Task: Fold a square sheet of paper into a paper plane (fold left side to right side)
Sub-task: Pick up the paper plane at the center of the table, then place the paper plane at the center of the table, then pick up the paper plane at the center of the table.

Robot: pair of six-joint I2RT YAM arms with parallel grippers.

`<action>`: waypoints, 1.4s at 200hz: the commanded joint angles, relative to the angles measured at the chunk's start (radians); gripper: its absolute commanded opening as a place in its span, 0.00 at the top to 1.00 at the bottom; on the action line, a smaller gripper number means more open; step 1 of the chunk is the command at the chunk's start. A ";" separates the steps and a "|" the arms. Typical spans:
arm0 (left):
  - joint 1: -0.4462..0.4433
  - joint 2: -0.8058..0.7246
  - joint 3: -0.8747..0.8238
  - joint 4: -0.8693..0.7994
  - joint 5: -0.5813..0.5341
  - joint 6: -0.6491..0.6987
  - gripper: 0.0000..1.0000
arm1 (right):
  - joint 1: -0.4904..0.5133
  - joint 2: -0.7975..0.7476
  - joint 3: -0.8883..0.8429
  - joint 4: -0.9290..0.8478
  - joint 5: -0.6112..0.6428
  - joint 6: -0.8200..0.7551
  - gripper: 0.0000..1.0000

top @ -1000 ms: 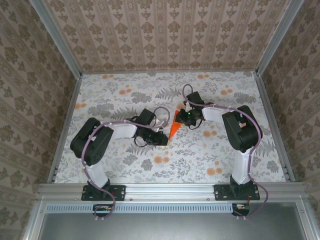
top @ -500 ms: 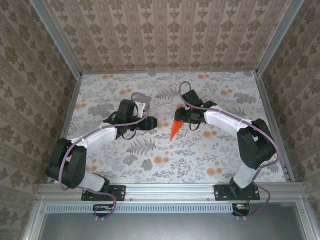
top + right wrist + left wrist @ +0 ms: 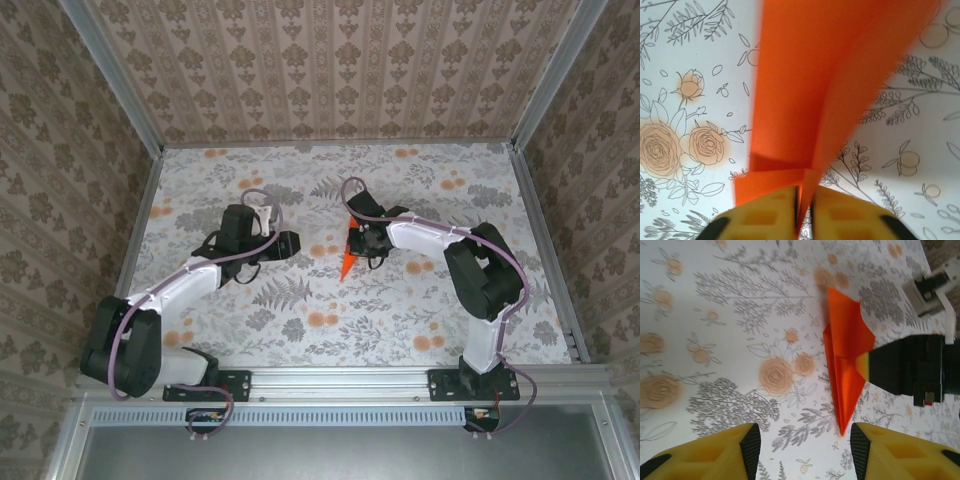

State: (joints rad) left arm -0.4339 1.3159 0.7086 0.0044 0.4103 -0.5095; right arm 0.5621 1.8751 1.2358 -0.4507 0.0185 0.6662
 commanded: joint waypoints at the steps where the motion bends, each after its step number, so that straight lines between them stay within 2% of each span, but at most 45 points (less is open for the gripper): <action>1: 0.016 -0.036 -0.008 -0.023 -0.030 0.002 0.47 | 0.020 -0.071 0.025 -0.013 -0.044 -0.023 0.95; 28: 0.032 -0.063 -0.009 -0.047 -0.047 0.011 0.47 | 0.042 -0.154 0.008 0.034 -0.167 -0.022 1.00; 61: 0.055 -0.109 -0.021 -0.079 -0.075 0.019 0.45 | 0.044 -0.231 -0.125 0.195 -0.303 0.056 0.99; 91: 0.073 -0.145 -0.036 -0.093 -0.090 0.019 0.43 | 0.035 -0.203 -0.255 0.339 -0.356 0.099 0.95; 140: 0.084 -0.174 -0.047 -0.116 -0.094 0.015 0.41 | -0.026 -0.161 -0.385 0.420 -0.310 0.092 0.86; 185: 0.088 -0.184 -0.047 -0.119 -0.103 0.016 0.37 | -0.033 -0.201 -0.383 0.295 -0.203 0.029 0.75; 241: 0.108 -0.217 -0.050 -0.122 -0.116 0.014 0.23 | 0.002 -0.308 -0.285 0.026 -0.033 -0.054 0.66; 280: 0.133 -0.294 -0.104 -0.074 -0.150 -0.004 0.05 | 0.095 -0.342 -0.220 -0.048 -0.020 -0.059 0.58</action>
State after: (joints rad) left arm -0.3191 1.0740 0.6468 -0.0929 0.2905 -0.5030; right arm 0.6003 1.5612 0.9672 -0.3939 -0.0486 0.6304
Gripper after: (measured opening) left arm 0.909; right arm 0.399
